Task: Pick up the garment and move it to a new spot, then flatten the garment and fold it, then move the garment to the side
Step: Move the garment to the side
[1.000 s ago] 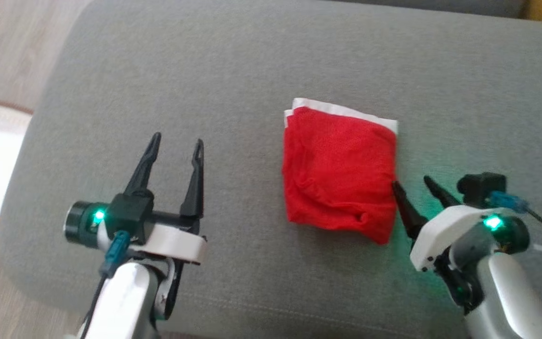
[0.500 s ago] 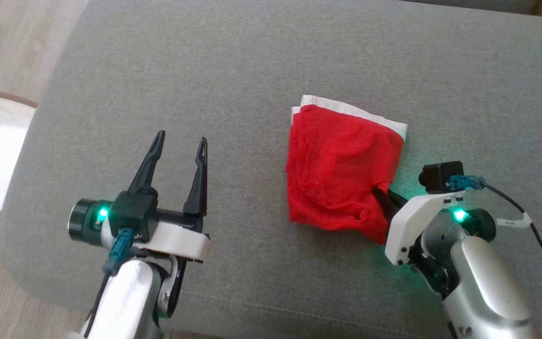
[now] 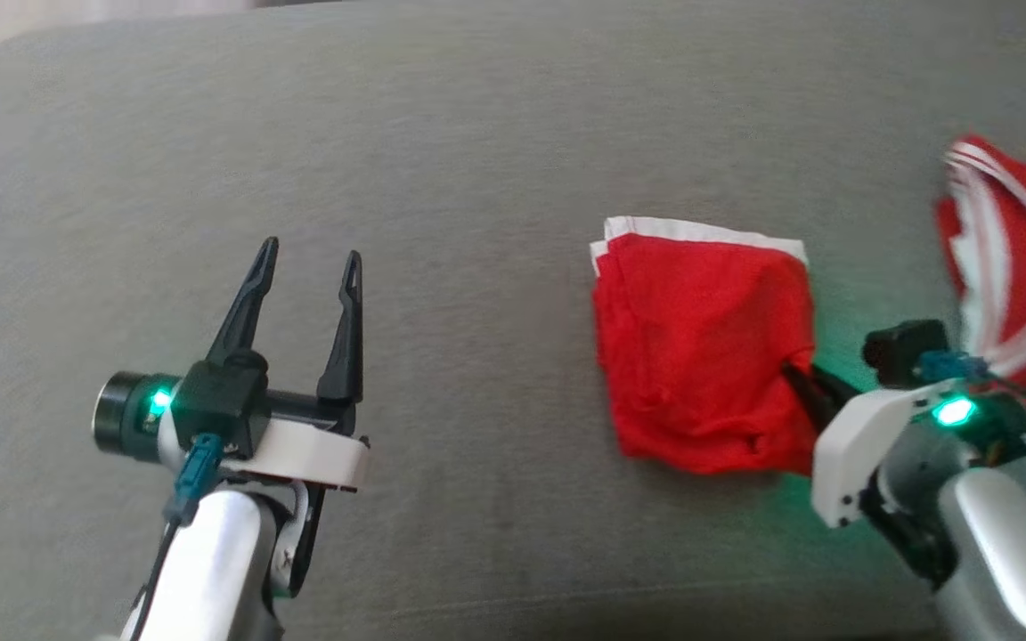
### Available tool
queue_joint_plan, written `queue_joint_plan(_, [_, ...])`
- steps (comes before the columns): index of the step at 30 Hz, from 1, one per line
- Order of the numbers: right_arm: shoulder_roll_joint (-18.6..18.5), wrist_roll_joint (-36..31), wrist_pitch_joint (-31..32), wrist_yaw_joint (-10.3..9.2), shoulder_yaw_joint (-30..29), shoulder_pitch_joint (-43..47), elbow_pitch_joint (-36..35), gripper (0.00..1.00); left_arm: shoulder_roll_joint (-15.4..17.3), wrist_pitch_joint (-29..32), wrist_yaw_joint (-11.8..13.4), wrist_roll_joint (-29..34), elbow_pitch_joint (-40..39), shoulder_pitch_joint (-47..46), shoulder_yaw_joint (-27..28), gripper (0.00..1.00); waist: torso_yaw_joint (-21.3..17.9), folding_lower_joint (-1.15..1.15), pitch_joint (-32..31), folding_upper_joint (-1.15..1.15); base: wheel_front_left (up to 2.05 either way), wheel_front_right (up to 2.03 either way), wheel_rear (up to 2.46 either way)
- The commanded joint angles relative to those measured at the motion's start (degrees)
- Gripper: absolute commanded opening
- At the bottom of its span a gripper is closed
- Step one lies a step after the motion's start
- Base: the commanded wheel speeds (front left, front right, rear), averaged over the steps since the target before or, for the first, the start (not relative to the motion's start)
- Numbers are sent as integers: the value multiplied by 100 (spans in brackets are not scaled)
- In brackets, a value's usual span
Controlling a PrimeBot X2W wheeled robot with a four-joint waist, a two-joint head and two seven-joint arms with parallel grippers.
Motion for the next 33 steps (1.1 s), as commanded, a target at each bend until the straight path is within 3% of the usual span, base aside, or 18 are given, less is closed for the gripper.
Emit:
queue_joint_plan(1, [-235,-3,23,-4,60,-92,-304,0,95,-33,21,28,-222,-79,186,100,-654,0,6,0,0,0,0])
queue_joint_plan(9, [-951,121,-142,-4,96,-678,-303,0,149,-1,-40,64,-269,-244,90,100,-1138,0,259,0,0,0,0])
queue_joint_plan(16, [-1563,115,-435,-4,-371,-1461,385,0,206,66,-83,128,-338,-446,7,100,-1213,0,569,0,0,0,0])
queue_joint_plan(24, [-1758,100,-525,-4,-1261,-1903,1171,0,197,82,-157,177,-315,-690,-125,100,-1172,0,888,0,0,0,0])
queue_joint_plan(33, [-1794,-378,-952,-4,-1389,-2389,1538,0,131,45,-244,225,-252,-1067,-279,100,-1090,0,1304,0,0,0,0])
